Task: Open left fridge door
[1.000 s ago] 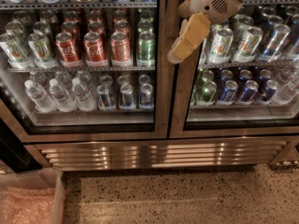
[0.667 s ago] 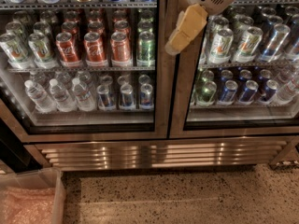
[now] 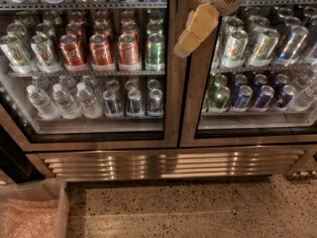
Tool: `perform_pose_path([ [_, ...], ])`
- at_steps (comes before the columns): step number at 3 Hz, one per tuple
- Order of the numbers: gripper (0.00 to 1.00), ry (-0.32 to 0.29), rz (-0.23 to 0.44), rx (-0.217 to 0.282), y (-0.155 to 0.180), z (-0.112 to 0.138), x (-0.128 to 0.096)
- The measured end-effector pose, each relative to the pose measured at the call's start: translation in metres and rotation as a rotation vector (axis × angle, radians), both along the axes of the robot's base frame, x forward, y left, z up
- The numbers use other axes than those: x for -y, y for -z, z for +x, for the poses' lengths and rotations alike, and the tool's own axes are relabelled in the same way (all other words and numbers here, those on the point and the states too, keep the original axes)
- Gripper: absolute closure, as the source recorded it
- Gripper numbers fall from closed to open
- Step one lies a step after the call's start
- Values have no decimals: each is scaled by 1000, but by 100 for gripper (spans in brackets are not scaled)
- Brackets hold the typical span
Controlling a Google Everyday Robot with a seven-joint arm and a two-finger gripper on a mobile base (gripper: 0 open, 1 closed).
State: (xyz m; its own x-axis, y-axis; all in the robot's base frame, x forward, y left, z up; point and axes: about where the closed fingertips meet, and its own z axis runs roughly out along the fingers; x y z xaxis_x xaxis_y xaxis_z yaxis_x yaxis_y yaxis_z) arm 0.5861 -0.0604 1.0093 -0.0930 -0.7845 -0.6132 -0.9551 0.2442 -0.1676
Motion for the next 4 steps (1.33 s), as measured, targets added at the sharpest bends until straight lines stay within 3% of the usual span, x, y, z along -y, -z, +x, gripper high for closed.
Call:
perform_pose_path([
  [2, 0, 13, 15, 1, 2, 1, -1],
  [4, 0, 26, 56, -29, 14, 0, -14],
])
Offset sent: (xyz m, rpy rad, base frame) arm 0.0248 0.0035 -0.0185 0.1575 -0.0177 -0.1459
